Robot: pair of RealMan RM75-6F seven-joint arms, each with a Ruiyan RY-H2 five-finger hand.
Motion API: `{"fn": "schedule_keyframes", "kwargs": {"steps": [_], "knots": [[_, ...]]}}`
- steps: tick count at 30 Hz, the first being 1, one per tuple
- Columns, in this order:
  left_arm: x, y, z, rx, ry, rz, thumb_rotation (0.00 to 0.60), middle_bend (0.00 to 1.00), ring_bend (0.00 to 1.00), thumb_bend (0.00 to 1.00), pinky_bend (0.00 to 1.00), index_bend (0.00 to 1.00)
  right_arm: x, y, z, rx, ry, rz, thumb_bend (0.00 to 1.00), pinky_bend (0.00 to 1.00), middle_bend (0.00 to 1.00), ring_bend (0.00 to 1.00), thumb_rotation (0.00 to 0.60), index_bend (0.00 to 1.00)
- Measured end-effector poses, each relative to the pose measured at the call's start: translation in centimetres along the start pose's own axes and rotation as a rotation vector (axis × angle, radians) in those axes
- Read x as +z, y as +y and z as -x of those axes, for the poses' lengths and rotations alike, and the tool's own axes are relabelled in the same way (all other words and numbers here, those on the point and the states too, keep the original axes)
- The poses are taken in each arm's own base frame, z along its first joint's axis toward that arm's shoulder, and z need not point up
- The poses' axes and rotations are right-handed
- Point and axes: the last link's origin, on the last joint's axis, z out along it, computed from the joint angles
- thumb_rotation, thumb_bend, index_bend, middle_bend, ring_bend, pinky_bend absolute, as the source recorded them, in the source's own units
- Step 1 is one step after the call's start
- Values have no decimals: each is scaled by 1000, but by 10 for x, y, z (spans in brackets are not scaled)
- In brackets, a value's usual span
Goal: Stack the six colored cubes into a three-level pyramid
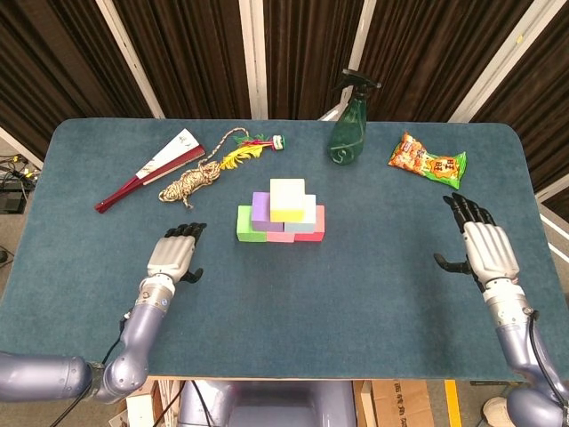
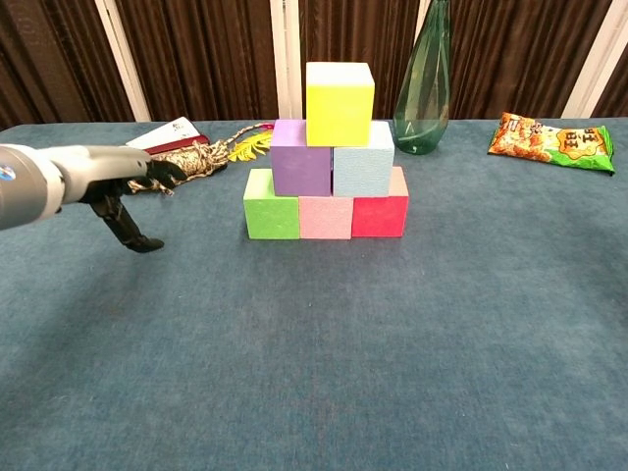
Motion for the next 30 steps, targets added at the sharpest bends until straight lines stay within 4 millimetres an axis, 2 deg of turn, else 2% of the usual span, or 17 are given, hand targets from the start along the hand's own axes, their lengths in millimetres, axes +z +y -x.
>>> {"fn": "schedule_keyframes", "kwargs": {"steps": [6,18,30], "knots": [[12,7,7,11,-22,-16,600,50,54,444,92,0,1,2,-1,12,-3,2,289,95,0,0,600,0],[38,32,8,58,-47,-8,600,48,54,428,92,0,4,6,1,19,-10,18,290,95,0,0,600,0],[56,53,20,97,-91,0,600,49,54,428,92,0,6,9,1,37,-7,30,289,95,0,0,600,0]]}}
